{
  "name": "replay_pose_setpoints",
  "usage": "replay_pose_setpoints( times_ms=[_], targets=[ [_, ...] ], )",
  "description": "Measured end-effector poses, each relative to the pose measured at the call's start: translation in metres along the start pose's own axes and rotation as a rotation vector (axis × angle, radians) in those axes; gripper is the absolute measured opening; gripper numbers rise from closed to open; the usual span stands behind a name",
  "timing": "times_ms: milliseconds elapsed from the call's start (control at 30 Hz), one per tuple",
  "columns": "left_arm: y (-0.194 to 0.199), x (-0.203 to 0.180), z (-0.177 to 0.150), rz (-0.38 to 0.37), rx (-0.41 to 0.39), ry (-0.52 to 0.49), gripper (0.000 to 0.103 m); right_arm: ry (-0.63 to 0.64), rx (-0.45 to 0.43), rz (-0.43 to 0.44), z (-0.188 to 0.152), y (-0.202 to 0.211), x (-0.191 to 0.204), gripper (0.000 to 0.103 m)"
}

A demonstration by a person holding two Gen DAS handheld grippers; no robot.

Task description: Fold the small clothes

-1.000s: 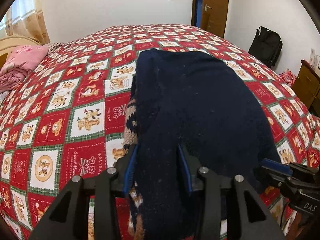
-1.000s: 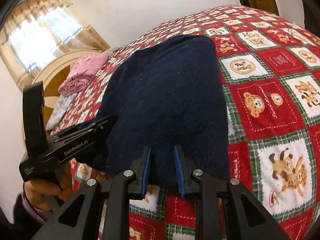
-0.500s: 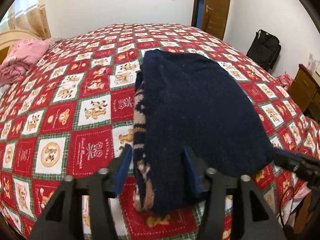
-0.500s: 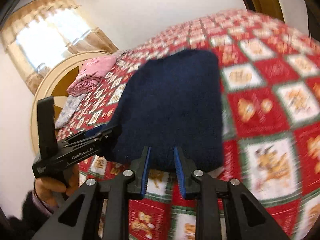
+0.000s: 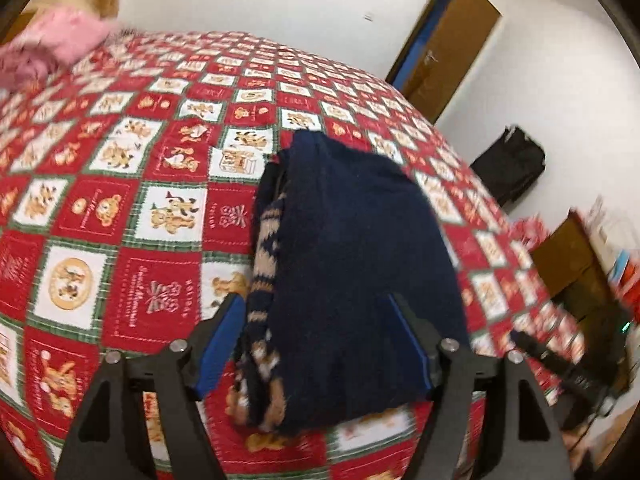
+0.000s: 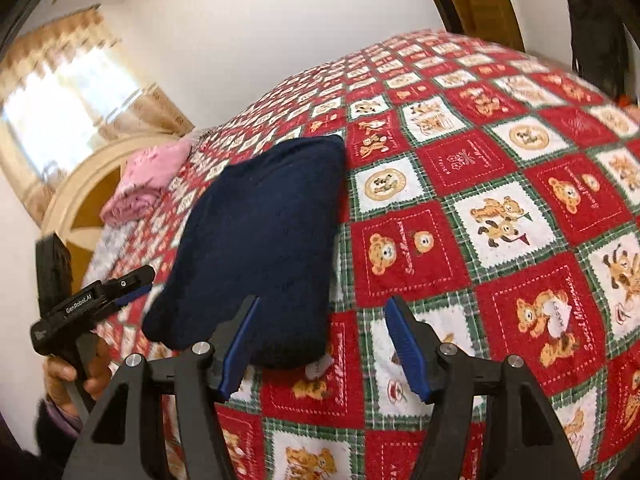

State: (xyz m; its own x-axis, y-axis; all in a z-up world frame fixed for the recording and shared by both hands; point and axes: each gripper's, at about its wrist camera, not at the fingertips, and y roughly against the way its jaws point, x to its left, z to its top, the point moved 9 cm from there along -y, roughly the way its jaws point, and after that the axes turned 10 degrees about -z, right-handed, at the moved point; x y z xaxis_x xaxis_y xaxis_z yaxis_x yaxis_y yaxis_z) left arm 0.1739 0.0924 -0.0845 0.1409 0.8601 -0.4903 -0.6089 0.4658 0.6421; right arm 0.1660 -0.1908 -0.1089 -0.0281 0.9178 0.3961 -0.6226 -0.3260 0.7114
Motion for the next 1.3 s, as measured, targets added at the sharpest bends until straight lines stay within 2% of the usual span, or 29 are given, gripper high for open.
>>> replay_pose_setpoints(
  times_ms=[67,133,200,300,367,433,567,733,800,867,933,1067,1133,1300],
  targets=[
    [-0.004,-0.005,0.008,-0.001,-0.001,0.011,0.078,-0.039,0.044,-0.011,0.01,-0.009,-0.004,0.065],
    [-0.016,-0.011,0.014,0.025,0.018,-0.026,0.078,-0.08,0.097,0.006,0.017,-0.022,-0.002,0.065],
    [-0.033,-0.016,0.02,0.082,0.051,-0.084,0.078,-0.095,0.11,0.033,0.023,-0.031,0.004,0.065],
    [-0.047,-0.016,0.029,0.112,0.045,-0.109,0.078,-0.079,0.104,0.029,0.026,-0.04,0.012,0.065],
    [-0.054,-0.007,0.034,0.15,0.036,-0.111,0.078,-0.053,0.066,0.007,0.03,-0.044,0.017,0.065],
    [-0.065,0.006,0.032,0.188,0.061,-0.086,0.078,-0.028,0.022,-0.032,0.034,-0.049,0.02,0.065],
    [-0.079,0.017,0.021,0.182,0.11,-0.043,0.078,-0.023,0.021,-0.049,0.04,-0.069,0.024,0.065],
    [-0.085,0.021,0.015,0.172,0.117,-0.013,0.083,-0.034,0.032,-0.04,0.04,-0.094,0.029,0.065],
    [-0.089,0.022,0.015,0.176,0.118,-0.007,0.087,-0.033,0.058,-0.009,0.033,-0.108,0.035,0.065],
    [-0.09,0.023,0.014,0.171,0.114,-0.003,0.089,-0.05,0.073,0.019,0.027,-0.116,0.037,0.072],
    [-0.092,0.026,0.012,0.156,0.113,0.009,0.092,-0.059,0.066,0.043,0.024,-0.122,0.04,0.077],
    [-0.098,0.029,0.009,0.105,0.12,0.077,0.095,-0.029,0.038,0.06,0.021,-0.123,0.046,0.079],
    [-0.1,0.03,0.007,0.082,0.12,0.1,0.095,-0.025,0.049,0.1,0.017,-0.124,0.054,0.079],
    [-0.102,0.026,0.001,0.039,0.123,0.108,0.097,0.024,0.031,0.067,0.012,-0.126,0.059,0.082]
  ],
)
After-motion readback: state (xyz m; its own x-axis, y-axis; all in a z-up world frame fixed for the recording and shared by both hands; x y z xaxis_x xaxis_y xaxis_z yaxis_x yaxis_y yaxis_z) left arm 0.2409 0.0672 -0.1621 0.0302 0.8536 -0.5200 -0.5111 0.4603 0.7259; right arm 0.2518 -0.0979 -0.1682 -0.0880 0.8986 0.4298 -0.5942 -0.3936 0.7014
